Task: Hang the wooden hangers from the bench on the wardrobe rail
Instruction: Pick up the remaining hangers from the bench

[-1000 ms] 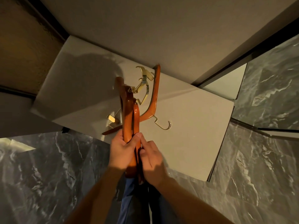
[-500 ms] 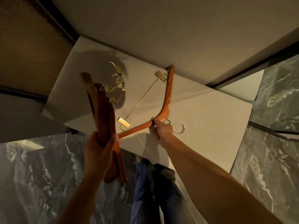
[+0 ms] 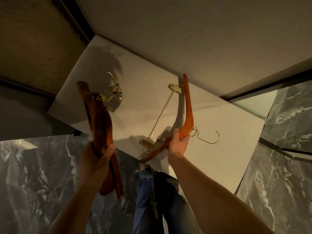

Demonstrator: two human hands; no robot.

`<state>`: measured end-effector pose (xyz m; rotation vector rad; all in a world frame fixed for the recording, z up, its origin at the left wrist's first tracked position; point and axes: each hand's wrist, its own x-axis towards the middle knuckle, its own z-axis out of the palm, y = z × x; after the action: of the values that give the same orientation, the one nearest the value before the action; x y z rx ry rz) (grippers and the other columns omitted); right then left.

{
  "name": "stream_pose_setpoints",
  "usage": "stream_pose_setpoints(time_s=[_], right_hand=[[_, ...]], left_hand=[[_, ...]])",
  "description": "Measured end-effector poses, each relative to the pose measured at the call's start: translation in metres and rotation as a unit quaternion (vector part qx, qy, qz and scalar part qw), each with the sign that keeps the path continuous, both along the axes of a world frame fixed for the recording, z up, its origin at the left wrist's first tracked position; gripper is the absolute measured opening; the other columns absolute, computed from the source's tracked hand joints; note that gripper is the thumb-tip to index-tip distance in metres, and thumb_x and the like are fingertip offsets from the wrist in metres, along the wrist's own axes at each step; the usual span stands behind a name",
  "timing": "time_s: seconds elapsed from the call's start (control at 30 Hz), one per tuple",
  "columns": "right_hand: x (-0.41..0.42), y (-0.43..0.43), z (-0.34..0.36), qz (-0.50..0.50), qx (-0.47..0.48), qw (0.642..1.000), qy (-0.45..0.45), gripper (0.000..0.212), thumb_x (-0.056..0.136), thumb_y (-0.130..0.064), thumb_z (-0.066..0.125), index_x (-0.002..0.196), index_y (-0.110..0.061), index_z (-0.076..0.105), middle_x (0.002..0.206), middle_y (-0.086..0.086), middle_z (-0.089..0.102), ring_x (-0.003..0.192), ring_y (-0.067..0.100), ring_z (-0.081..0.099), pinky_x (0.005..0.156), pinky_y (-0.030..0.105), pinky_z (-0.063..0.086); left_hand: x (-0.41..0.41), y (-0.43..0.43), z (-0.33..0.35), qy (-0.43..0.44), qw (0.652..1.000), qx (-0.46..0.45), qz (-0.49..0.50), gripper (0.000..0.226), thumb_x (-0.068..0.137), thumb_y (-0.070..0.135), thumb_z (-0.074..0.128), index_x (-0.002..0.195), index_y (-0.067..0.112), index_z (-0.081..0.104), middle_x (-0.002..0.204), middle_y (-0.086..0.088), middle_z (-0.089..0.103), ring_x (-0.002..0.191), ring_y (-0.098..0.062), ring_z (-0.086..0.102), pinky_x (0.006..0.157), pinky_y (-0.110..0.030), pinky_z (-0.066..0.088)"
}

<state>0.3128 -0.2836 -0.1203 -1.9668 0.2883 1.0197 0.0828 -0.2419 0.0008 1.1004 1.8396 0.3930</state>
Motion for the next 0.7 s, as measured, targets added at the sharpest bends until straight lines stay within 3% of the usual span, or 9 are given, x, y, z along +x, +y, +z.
stream_pose_setpoints(time_s=[0.1, 0.17, 0.3, 0.47, 0.53, 0.6, 0.7], right_hand=[[0.016, -0.017, 0.033, 0.041, 0.034, 0.998, -0.029, 0.025, 0.095, -0.046, 0.052, 0.107, -0.026, 0.045, 0.075, 0.003, 0.055, 0.067, 0.019, 0.057, 0.066, 0.039, 0.056], [0.029, -0.027, 0.061, 0.094, 0.031, 0.993, -0.068, 0.023, 0.097, -0.044, 0.049, 0.104, -0.022, 0.043, 0.074, 0.006, 0.049, 0.062, 0.017, 0.051, 0.057, 0.034, 0.056], [0.051, -0.049, 0.112, 0.258, -0.022, 0.956, -0.135, 0.027, 0.099, -0.050, 0.042, 0.108, -0.025, 0.045, 0.081, 0.005, 0.056, 0.068, 0.021, 0.057, 0.068, 0.045, 0.060], [0.067, -0.083, 0.169, 0.410, -0.019, 0.893, -0.182, 0.037, 0.103, -0.049, 0.032, 0.106, -0.018, 0.051, 0.083, 0.005, 0.061, 0.069, 0.022, 0.059, 0.062, 0.034, 0.052], [0.074, -0.099, 0.188, 0.461, -0.007, 0.869, -0.177, 0.035, 0.104, -0.044, 0.031, 0.107, -0.016, 0.051, 0.085, 0.007, 0.061, 0.071, 0.024, 0.059, 0.065, 0.040, 0.053], [0.081, -0.113, 0.204, 0.515, 0.014, 0.838, -0.178, 0.031, 0.105, -0.039, 0.032, 0.105, -0.014, 0.051, 0.084, 0.009, 0.061, 0.071, 0.026, 0.060, 0.066, 0.044, 0.053], [0.092, -0.128, 0.226, 0.604, 0.054, 0.775, -0.179, 0.024, 0.105, -0.032, 0.034, 0.103, -0.014, 0.050, 0.083, 0.008, 0.062, 0.070, 0.026, 0.059, 0.062, 0.039, 0.049]], left_hand=[[-0.002, -0.007, 0.005, -0.043, 0.999, -0.011, 0.009, 0.010, 0.087, 0.035, 0.070, 0.093, 0.029, 0.064, 0.081, -0.001, 0.073, 0.073, -0.012, 0.073, 0.071, -0.037, 0.059], [0.001, -0.015, 0.018, -0.082, 0.996, -0.017, 0.021, 0.010, 0.088, 0.037, 0.069, 0.096, 0.035, 0.062, 0.088, 0.000, 0.073, 0.079, -0.015, 0.074, 0.072, -0.035, 0.059], [0.006, -0.034, 0.055, -0.085, 0.996, -0.017, 0.030, 0.010, 0.092, 0.030, 0.066, 0.094, 0.035, 0.057, 0.087, -0.002, 0.073, 0.078, -0.014, 0.074, 0.061, -0.018, 0.053], [-0.005, -0.073, 0.093, -0.056, 0.998, -0.026, 0.016, 0.013, 0.088, 0.039, 0.066, 0.095, 0.038, 0.056, 0.085, -0.002, 0.071, 0.075, -0.016, 0.073, 0.065, -0.034, 0.060], [-0.011, -0.093, 0.109, -0.064, 0.998, -0.015, 0.013, 0.016, 0.085, 0.040, 0.069, 0.095, 0.037, 0.058, 0.082, -0.002, 0.072, 0.069, -0.017, 0.073, 0.065, -0.042, 0.061], [-0.010, -0.119, 0.129, -0.051, 0.999, 0.008, 0.005, 0.014, 0.085, 0.035, 0.069, 0.096, 0.031, 0.062, 0.079, -0.003, 0.073, 0.067, -0.015, 0.073, 0.063, -0.042, 0.061], [0.004, -0.170, 0.165, -0.013, 0.997, 0.034, 0.068, 0.006, 0.088, 0.029, 0.068, 0.089, 0.029, 0.062, 0.075, -0.006, 0.072, 0.063, -0.013, 0.072, 0.056, -0.035, 0.059]])
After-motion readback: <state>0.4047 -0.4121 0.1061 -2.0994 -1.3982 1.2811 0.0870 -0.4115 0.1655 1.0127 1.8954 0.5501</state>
